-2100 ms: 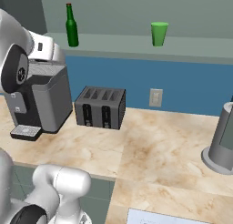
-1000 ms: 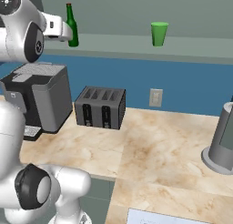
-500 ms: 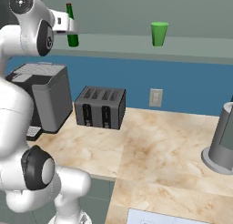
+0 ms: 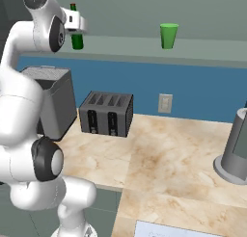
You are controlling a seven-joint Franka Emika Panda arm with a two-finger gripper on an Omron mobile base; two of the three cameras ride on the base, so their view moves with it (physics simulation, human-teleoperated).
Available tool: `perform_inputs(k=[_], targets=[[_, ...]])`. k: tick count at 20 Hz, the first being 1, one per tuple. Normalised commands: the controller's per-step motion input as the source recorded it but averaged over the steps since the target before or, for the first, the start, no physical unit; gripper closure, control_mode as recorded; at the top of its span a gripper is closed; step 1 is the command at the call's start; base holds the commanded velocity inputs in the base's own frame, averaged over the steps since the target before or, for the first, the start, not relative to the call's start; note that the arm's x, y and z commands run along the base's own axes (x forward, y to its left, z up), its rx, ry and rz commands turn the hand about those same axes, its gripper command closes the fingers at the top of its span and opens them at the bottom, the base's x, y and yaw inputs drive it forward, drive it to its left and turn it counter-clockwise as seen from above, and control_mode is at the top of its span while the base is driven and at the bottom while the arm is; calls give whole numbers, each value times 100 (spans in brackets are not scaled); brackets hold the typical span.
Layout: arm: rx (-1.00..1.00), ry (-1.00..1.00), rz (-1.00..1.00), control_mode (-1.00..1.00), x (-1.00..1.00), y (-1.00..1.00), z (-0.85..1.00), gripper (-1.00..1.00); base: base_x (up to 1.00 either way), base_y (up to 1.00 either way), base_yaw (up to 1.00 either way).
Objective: Open the cabinet directly in front. Then move the beer and the cup to the dining counter with the candle on it.
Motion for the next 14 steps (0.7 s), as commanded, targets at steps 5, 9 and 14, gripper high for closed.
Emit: perform_inputs(k=[5, 9, 14], targets=[[0, 7, 0, -100, 44, 0, 0, -100, 0, 0, 0], [0, 4, 0, -100, 41, 0, 0, -100, 0, 0, 0], [0, 1, 0, -100, 35, 0, 0, -100, 0, 0, 0]])
